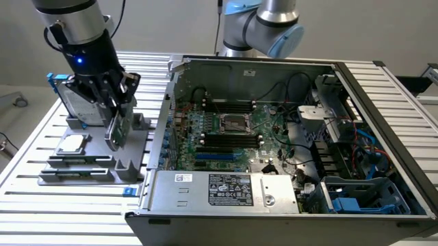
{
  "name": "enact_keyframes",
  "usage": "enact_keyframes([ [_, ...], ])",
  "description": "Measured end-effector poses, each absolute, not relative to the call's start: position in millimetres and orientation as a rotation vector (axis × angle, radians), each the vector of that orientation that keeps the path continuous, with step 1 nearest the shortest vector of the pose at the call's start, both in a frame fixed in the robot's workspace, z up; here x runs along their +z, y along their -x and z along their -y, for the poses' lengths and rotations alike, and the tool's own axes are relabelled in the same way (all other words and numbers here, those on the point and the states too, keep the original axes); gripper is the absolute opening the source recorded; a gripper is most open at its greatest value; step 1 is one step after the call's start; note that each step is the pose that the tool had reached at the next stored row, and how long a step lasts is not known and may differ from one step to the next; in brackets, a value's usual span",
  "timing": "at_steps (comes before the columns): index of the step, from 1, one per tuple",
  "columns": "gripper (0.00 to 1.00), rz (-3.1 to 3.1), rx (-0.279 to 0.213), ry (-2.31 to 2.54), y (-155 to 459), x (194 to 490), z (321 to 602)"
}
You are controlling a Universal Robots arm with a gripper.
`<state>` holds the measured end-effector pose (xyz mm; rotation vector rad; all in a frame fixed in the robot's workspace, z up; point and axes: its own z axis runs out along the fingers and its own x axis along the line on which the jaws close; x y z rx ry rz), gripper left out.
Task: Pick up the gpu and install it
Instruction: 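Pick up the gpu and move the gpu toward the slot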
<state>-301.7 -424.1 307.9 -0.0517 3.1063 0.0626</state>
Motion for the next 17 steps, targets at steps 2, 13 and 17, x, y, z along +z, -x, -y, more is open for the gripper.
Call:
enact_keyframes([
  [2, 0.27, -3.106, 0.064, 0.052, 301.6, 316.9, 424.3],
  [13, 0.27, -3.126, 0.071, 0.051, 283.9, 365.4, 425.8],
  [17, 0.27, -3.135, 0.071, 0.051, 272.2, 380.9, 425.8],
])
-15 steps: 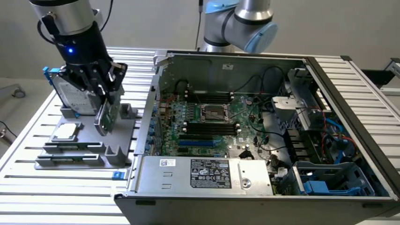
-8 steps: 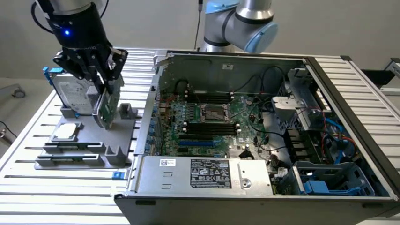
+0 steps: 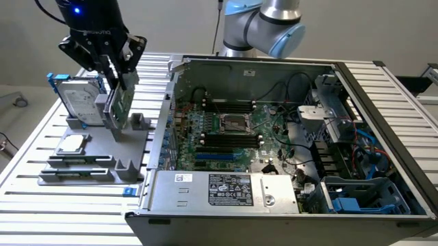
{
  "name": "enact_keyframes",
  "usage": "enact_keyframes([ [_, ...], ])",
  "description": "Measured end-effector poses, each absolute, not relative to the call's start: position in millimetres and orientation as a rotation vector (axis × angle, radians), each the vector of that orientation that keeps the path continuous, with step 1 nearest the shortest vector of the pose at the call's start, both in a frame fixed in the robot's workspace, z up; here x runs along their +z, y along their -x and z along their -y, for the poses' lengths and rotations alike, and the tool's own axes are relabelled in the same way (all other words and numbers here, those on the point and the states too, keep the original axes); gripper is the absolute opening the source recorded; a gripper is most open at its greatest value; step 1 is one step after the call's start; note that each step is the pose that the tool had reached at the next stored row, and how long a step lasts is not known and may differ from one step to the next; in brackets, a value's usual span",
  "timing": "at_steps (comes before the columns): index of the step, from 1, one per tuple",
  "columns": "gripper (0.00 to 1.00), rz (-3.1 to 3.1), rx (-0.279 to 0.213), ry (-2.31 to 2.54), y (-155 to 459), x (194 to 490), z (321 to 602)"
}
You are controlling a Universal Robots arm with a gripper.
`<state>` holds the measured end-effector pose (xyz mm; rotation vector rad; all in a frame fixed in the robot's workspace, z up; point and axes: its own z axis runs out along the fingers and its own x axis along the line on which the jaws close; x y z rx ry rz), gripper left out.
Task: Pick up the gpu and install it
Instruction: 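Pick up the gpu and move the gpu toward the slot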
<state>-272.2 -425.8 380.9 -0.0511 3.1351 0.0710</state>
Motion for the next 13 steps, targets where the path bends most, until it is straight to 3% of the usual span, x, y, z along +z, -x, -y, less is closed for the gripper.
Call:
enact_keyframes([
  [13, 0.27, -3.136, 0.07, 0.045, 227.2, 408.6, 425.7],
])
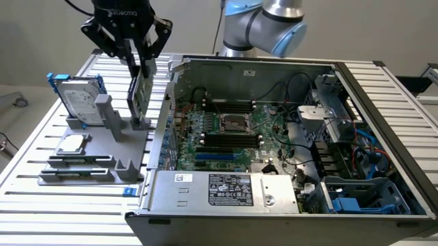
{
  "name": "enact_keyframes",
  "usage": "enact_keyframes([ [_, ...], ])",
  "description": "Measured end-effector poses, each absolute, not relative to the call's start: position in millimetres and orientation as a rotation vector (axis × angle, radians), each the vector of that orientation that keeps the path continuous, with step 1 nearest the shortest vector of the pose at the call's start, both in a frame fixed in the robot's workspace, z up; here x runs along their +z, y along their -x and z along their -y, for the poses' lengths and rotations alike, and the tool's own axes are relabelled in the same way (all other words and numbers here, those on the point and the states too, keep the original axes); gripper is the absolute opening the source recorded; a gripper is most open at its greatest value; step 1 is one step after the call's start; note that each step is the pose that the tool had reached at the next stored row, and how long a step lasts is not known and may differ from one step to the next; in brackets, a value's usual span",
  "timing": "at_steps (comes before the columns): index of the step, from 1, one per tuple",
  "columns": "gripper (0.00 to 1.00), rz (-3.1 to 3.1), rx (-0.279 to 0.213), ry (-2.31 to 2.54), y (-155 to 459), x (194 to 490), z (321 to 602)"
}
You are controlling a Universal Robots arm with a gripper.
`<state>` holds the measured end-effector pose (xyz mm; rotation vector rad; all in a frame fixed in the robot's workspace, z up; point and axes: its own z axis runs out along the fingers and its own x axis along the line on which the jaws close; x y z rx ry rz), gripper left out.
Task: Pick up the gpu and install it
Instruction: 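Pick up the gpu and move the gpu toward the slot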
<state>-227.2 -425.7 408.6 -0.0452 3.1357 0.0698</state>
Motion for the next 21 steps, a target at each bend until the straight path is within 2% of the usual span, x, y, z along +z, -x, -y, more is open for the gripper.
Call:
enact_keyframes([
  [21, 0.27, -3.138, 0.069, 0.045, 132.7, 411.1, 425.7],
])
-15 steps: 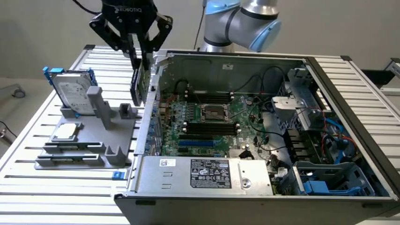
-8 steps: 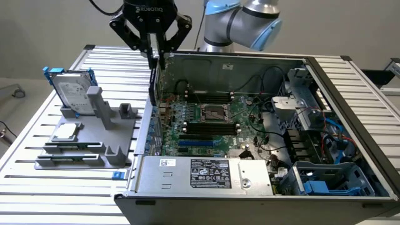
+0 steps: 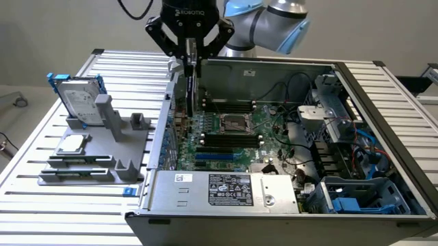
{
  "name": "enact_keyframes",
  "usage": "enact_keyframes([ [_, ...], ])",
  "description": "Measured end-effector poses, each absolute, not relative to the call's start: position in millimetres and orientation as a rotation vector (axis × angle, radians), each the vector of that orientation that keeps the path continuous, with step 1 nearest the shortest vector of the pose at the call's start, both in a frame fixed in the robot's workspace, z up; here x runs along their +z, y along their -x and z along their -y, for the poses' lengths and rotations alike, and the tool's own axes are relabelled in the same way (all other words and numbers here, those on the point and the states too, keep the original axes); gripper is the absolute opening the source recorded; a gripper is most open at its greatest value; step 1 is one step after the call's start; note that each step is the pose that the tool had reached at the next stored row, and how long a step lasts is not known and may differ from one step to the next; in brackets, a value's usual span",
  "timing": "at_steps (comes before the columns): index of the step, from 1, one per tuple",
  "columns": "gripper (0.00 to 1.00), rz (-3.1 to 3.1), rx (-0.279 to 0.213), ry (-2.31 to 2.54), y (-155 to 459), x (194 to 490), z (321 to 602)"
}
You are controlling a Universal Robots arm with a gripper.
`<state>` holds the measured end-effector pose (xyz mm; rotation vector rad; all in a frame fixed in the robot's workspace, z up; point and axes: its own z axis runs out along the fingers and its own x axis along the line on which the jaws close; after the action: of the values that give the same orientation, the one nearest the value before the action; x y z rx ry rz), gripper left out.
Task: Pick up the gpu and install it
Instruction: 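Pick up the gpu and move the gpu toward the slot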
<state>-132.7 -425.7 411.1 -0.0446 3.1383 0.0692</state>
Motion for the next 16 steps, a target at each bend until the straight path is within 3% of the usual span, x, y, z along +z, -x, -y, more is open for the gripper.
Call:
enact_keyframes([
  [16, 0.27, -3.142, 0.066, 0.043, 59.8, 386.6, 423.8],
])
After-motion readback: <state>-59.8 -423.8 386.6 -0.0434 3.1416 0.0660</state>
